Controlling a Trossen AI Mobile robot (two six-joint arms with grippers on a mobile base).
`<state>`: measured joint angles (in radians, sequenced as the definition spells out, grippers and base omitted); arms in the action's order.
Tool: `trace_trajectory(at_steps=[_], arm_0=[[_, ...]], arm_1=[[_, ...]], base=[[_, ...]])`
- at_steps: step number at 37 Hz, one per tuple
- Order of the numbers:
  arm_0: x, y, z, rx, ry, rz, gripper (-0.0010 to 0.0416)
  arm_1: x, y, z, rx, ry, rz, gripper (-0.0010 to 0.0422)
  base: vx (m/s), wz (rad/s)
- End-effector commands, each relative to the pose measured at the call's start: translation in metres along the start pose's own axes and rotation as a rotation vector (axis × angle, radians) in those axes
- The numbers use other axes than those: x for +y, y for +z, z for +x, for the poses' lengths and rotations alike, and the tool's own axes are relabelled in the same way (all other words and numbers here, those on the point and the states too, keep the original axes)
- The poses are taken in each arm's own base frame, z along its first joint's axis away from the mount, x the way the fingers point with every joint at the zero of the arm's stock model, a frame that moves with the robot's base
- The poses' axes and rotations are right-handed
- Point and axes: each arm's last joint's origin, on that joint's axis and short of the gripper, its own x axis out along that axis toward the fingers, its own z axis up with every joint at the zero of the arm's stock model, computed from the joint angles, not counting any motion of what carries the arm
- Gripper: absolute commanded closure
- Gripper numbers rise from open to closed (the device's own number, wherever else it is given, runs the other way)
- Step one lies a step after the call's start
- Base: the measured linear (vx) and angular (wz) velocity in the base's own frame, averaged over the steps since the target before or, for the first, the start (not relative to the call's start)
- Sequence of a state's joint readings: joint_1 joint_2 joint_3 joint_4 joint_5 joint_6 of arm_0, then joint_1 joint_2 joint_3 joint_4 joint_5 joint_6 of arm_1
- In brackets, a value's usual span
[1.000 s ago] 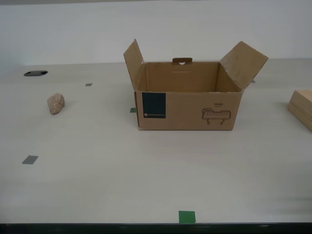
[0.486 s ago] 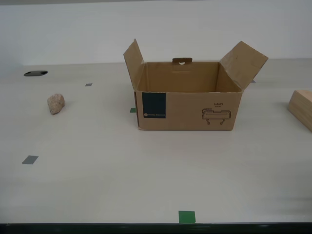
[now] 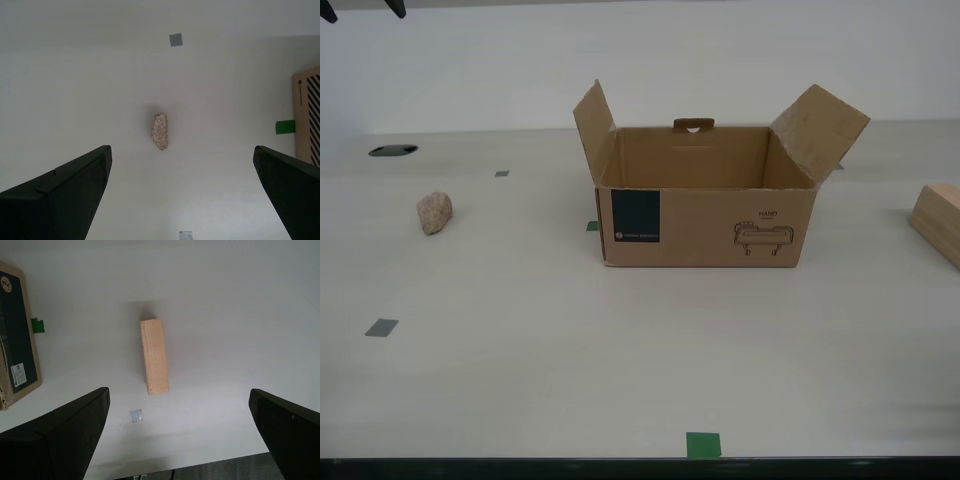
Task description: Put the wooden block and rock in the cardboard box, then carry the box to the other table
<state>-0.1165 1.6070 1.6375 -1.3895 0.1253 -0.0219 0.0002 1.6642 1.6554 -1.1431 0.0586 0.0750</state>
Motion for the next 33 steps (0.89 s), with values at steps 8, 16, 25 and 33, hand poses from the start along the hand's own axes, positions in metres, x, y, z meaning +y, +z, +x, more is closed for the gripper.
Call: trace_trajectory(at_steps=[8,16,25,33], arm_0=[[0.004,0.015,0.023,0.039,0.036,-0.005,0.0017],[0.006,0.024,0.044,0.096,0.051,-0.015,0.0017],[0.010,0.028,0.069,0.079,0.065,-0.019,0.0017],[0.015,0.018,0.097,0.115,0.107,-0.040,0.0017]], arm_1=[[0.002,-0.006,0.029,-0.009,0.001,0.003,0.0023],[0.005,-0.015,0.049,0.005,0.034,-0.001,0.0023],[0.006,-0.027,0.064,0.060,0.045,0.007,0.0023],[0.006,-0.029,0.066,0.064,0.045,0.006,0.0023]], base=[[0.000,0.000],[0.000,0.000],[0.000,0.000],[0.000,0.000]])
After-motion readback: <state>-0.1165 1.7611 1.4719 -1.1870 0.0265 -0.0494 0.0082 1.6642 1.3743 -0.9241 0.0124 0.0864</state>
